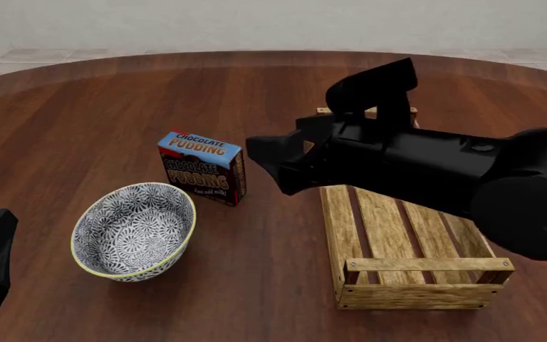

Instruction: Pick up the bowl on the left and put it in the tray.

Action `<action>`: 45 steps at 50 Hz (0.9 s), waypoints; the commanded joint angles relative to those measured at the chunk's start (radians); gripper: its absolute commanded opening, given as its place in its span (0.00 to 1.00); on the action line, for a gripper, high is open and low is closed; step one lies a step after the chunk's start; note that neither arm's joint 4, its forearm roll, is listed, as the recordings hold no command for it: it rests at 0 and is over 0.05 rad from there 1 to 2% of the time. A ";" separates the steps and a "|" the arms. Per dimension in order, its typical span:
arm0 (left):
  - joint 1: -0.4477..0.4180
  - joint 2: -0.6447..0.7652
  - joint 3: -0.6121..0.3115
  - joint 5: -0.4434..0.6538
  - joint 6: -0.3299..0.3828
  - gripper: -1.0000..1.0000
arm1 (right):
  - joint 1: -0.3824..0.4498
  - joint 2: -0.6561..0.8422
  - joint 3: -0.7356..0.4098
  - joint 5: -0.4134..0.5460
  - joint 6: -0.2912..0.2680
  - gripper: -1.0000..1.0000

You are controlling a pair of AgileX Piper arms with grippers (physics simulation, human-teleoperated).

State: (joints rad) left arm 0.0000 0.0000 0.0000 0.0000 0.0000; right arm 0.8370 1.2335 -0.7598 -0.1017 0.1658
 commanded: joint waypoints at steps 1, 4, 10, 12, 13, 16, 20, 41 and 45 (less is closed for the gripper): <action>0.000 0.000 0.000 0.000 0.000 1.00 | 0.012 0.036 -0.024 -0.010 0.004 1.00; 0.000 0.000 0.000 0.000 0.000 1.00 | 0.011 0.050 -0.028 -0.016 0.006 1.00; 0.000 0.000 0.000 0.000 0.000 1.00 | 0.013 0.072 -0.039 -0.019 -0.007 1.00; 0.000 0.000 0.000 0.000 0.000 1.00 | 0.013 0.084 -0.043 -0.025 -0.009 1.00; 0.000 0.000 0.000 0.000 0.000 1.00 | 0.012 0.090 -0.045 -0.029 -0.009 1.00; 0.000 0.000 0.000 0.000 0.000 1.00 | 0.013 0.103 -0.048 -0.036 -0.009 1.00; 0.000 0.000 0.000 0.000 0.000 1.00 | 0.011 0.114 -0.054 -0.039 -0.008 1.00; 0.000 0.000 0.000 0.000 0.000 1.00 | 0.017 0.193 -0.095 -0.052 -0.001 1.00; 0.000 0.000 0.000 0.000 0.000 1.00 | 0.025 0.202 -0.109 -0.047 -0.006 1.00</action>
State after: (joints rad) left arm 0.0000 0.0000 0.0000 0.0000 0.0000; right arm 0.8539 1.4052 -0.8466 -0.1476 0.1631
